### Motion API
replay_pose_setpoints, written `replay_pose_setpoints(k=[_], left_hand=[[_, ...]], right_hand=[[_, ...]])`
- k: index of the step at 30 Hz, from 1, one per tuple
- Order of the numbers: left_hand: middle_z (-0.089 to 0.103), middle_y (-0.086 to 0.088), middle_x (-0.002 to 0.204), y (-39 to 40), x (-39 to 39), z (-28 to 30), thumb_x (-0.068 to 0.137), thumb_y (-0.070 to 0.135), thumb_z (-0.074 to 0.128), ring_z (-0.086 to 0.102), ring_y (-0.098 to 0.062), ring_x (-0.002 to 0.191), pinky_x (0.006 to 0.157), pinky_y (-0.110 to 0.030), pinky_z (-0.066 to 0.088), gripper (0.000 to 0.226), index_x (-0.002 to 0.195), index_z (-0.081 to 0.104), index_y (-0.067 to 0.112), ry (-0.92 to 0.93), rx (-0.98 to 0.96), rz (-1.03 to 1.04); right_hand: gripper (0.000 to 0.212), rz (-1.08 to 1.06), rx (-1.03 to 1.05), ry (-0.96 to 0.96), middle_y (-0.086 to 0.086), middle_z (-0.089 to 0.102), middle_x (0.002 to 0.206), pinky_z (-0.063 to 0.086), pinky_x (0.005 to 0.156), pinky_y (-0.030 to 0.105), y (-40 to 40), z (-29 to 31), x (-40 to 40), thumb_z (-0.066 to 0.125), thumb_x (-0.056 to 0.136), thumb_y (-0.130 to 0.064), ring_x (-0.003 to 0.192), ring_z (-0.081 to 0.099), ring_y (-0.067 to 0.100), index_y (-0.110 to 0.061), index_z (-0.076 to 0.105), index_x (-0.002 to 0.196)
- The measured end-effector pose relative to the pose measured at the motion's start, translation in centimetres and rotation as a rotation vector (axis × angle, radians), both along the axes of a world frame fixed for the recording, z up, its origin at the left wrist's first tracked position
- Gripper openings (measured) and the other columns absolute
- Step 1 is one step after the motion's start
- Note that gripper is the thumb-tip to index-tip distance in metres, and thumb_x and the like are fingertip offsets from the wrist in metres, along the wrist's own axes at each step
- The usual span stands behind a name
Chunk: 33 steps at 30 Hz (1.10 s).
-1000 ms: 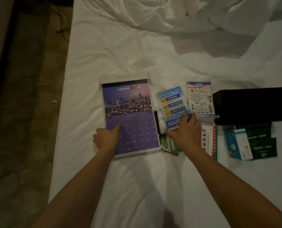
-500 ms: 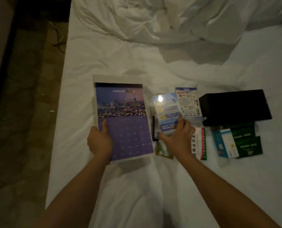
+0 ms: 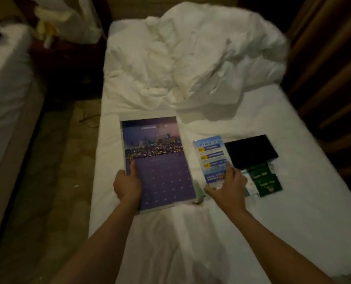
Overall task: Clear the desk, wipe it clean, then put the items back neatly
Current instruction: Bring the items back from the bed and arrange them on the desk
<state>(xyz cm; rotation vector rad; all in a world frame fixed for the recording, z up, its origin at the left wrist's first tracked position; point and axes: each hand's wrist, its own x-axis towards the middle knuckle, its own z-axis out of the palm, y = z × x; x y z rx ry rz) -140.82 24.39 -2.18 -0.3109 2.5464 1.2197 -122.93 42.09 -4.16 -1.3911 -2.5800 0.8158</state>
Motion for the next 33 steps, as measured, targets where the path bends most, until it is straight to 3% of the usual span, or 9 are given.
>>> replay_pose_setpoints(k=[3, 7, 13, 17, 21, 24, 30, 33], left_hand=[[0.059, -0.028, 0.106, 2.3, 2.5, 2.5, 0.095, 0.052, 0.041, 0.056, -0.040, 0.097, 0.076, -0.040, 0.040, 0.059, 0.097, 0.056, -0.006, -0.007, 0.036, -0.093], [0.059, -0.028, 0.104, 6.4, 7.8, 5.8, 0.095, 0.051, 0.041, 0.056, -0.038, 0.092, 0.077, -0.040, 0.041, 0.055, 0.093, 0.055, -0.003, 0.027, 0.091, -0.241], [0.060, -0.029, 0.104, 14.0, 19.5, 9.9, 0.094, 0.053, 0.042, 0.057, -0.042, 0.096, 0.083, -0.043, 0.045, 0.061, 0.098, 0.057, -0.006, 0.075, 0.171, -0.528], [0.059, -0.030, 0.111, 18.7, 31.9, 12.3, 0.096, 0.047, 0.042, 0.055, -0.043, 0.102, 0.085, -0.040, 0.041, 0.060, 0.111, 0.058, -0.009, 0.095, 0.262, -0.783], [0.058, -0.032, 0.107, 21.6, 46.3, 14.0, 0.096, 0.049, 0.041, 0.055, -0.044, 0.099, 0.081, -0.042, 0.041, 0.064, 0.105, 0.057, -0.012, 0.080, 0.295, -1.031], [0.058, -0.032, 0.106, 22.2, 57.3, 14.9, 0.096, 0.049, 0.041, 0.056, -0.042, 0.097, 0.080, -0.043, 0.042, 0.063, 0.102, 0.058, -0.011, 0.062, 0.307, -1.174], [0.059, -0.025, 0.113, 21.0, 76.7, 16.0, 0.096, 0.053, 0.040, 0.056, -0.039, 0.100, 0.081, -0.035, 0.041, 0.062, 0.115, 0.059, -0.004, -0.074, 0.317, -1.451], [0.058, -0.020, 0.102, 19.3, 85.9, 16.8, 0.096, 0.053, 0.040, 0.055, -0.036, 0.088, 0.070, -0.036, 0.038, 0.055, 0.115, 0.056, 0.003, -0.099, 0.324, -1.619]], right_hand=[[0.104, -0.081, 0.037, 0.035, 0.021, 0.036, 0.134, 0.033, 0.104, 0.051, 0.4, 3.5, 3.9, 0.080, 0.067, -0.047, 0.122, 0.030, 0.039, -0.007, 0.026, 0.147], [0.099, -0.187, 0.078, 0.008, 0.017, 0.031, 0.141, 0.031, 0.106, 0.043, 1.7, 7.7, 11.0, 0.074, 0.073, -0.048, 0.125, 0.024, 0.033, -0.009, 0.022, 0.148], [0.094, -0.432, 0.174, 0.055, 0.008, 0.022, 0.146, 0.030, 0.107, 0.032, 3.0, 12.8, 26.5, 0.066, 0.080, -0.051, 0.126, 0.018, 0.023, -0.015, 0.014, 0.149], [0.095, -0.685, 0.168, 0.098, 0.003, 0.016, 0.151, 0.025, 0.111, 0.035, 1.8, 15.6, 40.3, 0.064, 0.081, -0.054, 0.136, 0.015, 0.023, -0.020, 0.010, 0.151], [0.094, -0.928, 0.204, 0.084, 0.007, 0.013, 0.153, 0.024, 0.114, 0.043, -1.1, 17.3, 54.5, 0.067, 0.081, -0.050, 0.141, 0.010, 0.031, -0.020, 0.011, 0.151], [0.092, -1.095, 0.250, 0.082, 0.005, 0.014, 0.152, 0.024, 0.112, 0.041, -4.7, 18.1, 63.9, 0.067, 0.081, -0.046, 0.138, 0.010, 0.030, -0.022, 0.012, 0.150], [0.092, -1.403, 0.293, 0.048, 0.007, 0.018, 0.150, 0.027, 0.112, 0.041, -13.1, 18.6, 77.5, 0.066, 0.079, -0.048, 0.135, 0.012, 0.029, -0.017, 0.016, 0.150], [0.090, -1.592, 0.302, 0.082, 0.005, 0.018, 0.149, 0.027, 0.112, 0.039, -17.6, 18.4, 83.2, 0.066, 0.078, -0.049, 0.135, 0.012, 0.026, -0.018, 0.018, 0.148]])
